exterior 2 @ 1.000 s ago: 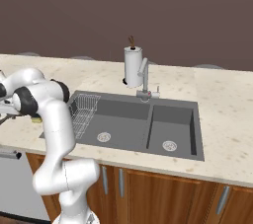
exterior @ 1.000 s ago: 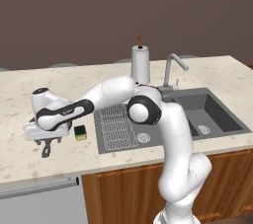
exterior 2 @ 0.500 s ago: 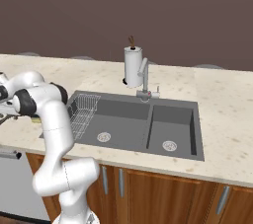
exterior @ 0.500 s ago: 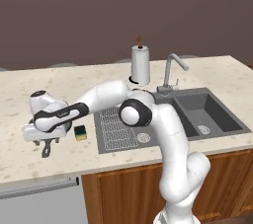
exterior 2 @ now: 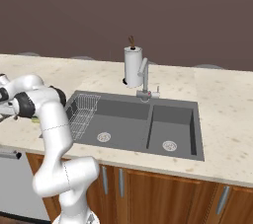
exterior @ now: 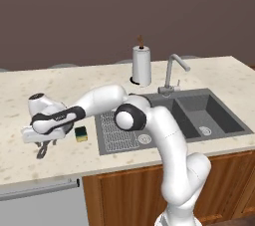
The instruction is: Pick the pan and sponge and place them into the sink. Then turn on the water.
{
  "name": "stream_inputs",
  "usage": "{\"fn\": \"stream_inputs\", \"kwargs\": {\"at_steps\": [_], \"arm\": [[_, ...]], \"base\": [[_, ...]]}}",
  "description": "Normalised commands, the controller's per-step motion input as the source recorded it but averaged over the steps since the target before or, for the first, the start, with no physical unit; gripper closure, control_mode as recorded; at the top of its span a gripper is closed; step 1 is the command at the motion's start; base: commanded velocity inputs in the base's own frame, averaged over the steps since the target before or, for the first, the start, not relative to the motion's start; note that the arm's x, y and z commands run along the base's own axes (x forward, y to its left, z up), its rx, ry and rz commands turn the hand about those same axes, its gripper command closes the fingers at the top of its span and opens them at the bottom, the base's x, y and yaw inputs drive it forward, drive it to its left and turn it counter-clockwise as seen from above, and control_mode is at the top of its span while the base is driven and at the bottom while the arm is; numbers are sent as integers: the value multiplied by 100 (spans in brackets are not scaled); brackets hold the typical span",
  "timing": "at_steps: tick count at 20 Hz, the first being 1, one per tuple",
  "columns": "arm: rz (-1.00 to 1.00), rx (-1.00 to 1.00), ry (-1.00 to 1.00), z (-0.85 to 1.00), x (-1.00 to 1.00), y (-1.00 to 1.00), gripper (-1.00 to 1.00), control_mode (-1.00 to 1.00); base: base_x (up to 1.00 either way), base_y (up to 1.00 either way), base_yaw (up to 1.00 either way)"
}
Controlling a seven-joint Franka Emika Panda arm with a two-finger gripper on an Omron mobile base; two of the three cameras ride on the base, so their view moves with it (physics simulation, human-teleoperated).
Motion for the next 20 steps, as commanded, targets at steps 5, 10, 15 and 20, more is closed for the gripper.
{"fn": "stream_inputs", "kwargs": {"at_steps": [5,10,15,20], "arm": [[0,2,-7,0,-24,-64,100,-100],[0,12,-10,14,-13,-84,100,-100],[0,15,-10,24,-1,-91,100,-100],[0,18,-8,34,0,-84,100,-100]], "base": [[0,0,0],[0,0,0],[0,0,0],[0,0,0]]}}
